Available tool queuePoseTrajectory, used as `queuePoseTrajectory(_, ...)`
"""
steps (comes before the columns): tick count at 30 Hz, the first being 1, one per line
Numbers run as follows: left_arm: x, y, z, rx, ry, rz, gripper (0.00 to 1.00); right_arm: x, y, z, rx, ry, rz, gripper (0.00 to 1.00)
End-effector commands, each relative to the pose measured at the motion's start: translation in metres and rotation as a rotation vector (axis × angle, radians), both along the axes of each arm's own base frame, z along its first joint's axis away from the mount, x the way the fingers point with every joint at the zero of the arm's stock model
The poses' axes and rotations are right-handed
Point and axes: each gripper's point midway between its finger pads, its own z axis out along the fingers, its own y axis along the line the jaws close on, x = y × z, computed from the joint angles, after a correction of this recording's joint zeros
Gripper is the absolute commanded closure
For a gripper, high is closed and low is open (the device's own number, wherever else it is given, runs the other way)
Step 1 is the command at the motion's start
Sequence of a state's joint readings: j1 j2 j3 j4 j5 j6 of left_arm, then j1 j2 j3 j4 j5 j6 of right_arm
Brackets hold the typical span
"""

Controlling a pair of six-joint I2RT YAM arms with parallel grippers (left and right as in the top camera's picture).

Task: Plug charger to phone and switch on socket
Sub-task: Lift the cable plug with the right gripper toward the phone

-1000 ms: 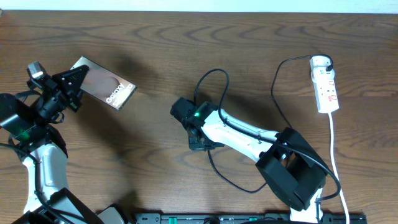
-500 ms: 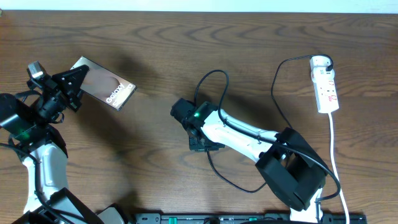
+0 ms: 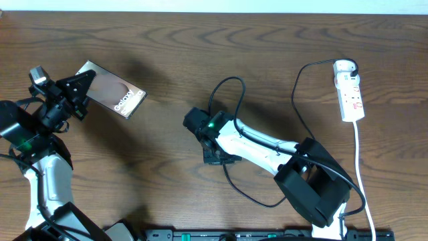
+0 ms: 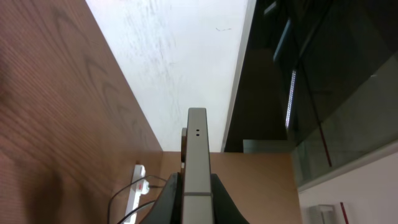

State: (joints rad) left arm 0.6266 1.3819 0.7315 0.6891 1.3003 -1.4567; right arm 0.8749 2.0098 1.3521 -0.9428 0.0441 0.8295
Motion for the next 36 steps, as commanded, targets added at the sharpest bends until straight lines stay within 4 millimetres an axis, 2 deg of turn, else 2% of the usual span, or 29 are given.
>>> queuePoseTrajectory(1,-0.002,-0.001,0.008,0.031,-0.034,-0.012,0.93,-0.002,0.0,0.002,0.003,-0.005,0.003,0.83)
queuePoseTrajectory(3,-0.002,-0.001,0.008,0.031,-0.034,-0.012,0.93,-0.002,0.0,0.002,0.003,-0.005,0.003,0.83)
queuePoseTrajectory(9,-0.002,-0.001,0.008,0.036,-0.038,-0.012,0.93,-0.002,0.0,0.002,0.003,-0.005,0.003,0.99)
queuePoseTrajectory(16,-0.002,-0.001,0.008,0.036,-0.038,-0.012,0.93,0.005,0.006,0.005,0.04,-0.006,0.02,0.99)
queuePoseTrajectory(18,-0.002,-0.001,0.008,0.036,-0.038,-0.012,0.93,0.013,0.018,0.015,0.127,0.02,0.08,0.99)
queuePoseTrajectory(20,-0.002,-0.001,0.008,0.036,-0.038,-0.012,0.93,0.016,0.039,0.029,0.263,0.061,0.173,0.99)
queuePoseTrajectory(23,-0.002,-0.001,0.008,0.037,-0.038,-0.012,0.93,0.015,0.074,0.064,0.549,0.132,0.367,0.99)
queuePoseTrajectory(24,-0.003,-0.001,0.008,0.036,-0.038,-0.015,0.93,0.01,0.09,0.096,0.77,0.183,0.482,0.99)
queuePoseTrajectory(26,-0.004,-0.002,0.008,0.036,-0.039,-0.023,0.93,0.002,0.097,0.132,1.003,0.219,0.609,0.99)
queuePoseTrajectory(27,-0.004,-0.003,0.008,0.036,-0.039,-0.03,0.93,-0.005,0.096,0.156,1.163,0.23,0.691,0.98)
queuePoseTrajectory(29,-0.005,-0.005,0.008,0.036,-0.039,-0.041,0.93,-0.009,0.088,0.177,1.308,0.223,0.751,0.98)
queuePoseTrajectory(33,-0.009,-0.009,0.008,0.047,-0.05,-0.074,0.93,-0.016,0.067,0.177,1.321,0.2,0.829,0.99)
queuePoseTrajectory(34,-0.013,-0.014,0.008,0.074,-0.074,-0.112,0.93,-0.027,0.06,0.18,1.344,0.174,0.928,0.99)
queuePoseTrajectory(36,-0.019,-0.021,0.008,0.106,-0.106,-0.167,0.93,-0.039,0.057,0.182,1.36,0.159,1.012,0.99)
